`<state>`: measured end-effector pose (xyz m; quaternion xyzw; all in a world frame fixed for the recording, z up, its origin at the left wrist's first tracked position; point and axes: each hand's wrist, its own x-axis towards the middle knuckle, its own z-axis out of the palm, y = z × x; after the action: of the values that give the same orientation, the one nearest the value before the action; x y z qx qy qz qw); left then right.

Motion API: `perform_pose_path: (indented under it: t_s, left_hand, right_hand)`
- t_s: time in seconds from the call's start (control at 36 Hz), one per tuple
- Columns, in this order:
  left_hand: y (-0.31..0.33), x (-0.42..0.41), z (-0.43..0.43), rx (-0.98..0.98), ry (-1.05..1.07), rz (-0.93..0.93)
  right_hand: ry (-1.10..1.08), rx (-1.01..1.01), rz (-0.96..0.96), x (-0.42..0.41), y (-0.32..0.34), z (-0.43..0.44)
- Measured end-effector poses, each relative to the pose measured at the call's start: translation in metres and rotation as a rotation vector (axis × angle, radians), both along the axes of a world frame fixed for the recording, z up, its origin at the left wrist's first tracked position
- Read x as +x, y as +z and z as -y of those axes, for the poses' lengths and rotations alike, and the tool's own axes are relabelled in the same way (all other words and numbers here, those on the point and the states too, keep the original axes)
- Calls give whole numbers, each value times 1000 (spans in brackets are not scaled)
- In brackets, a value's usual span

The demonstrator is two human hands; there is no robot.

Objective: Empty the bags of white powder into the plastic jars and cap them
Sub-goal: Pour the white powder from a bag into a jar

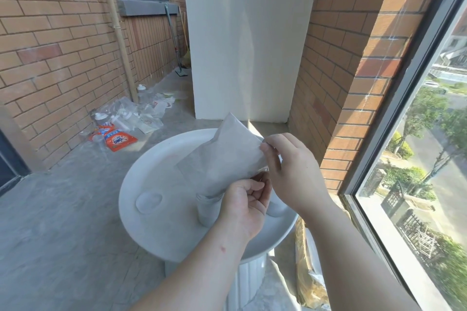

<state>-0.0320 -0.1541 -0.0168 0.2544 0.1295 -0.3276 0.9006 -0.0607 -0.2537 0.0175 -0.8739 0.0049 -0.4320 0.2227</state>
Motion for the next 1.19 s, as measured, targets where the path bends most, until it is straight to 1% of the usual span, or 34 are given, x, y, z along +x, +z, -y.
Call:
perform_pose_path:
  t_s: [0.94, 1.19]
  left_hand:
    - [1, 0, 0, 22, 9, -1]
    - [0, -1, 0, 15, 1, -1]
  right_hand:
    - [-30, 16, -4, 0, 3, -6]
    - [-45, 17, 22, 0, 4, -7]
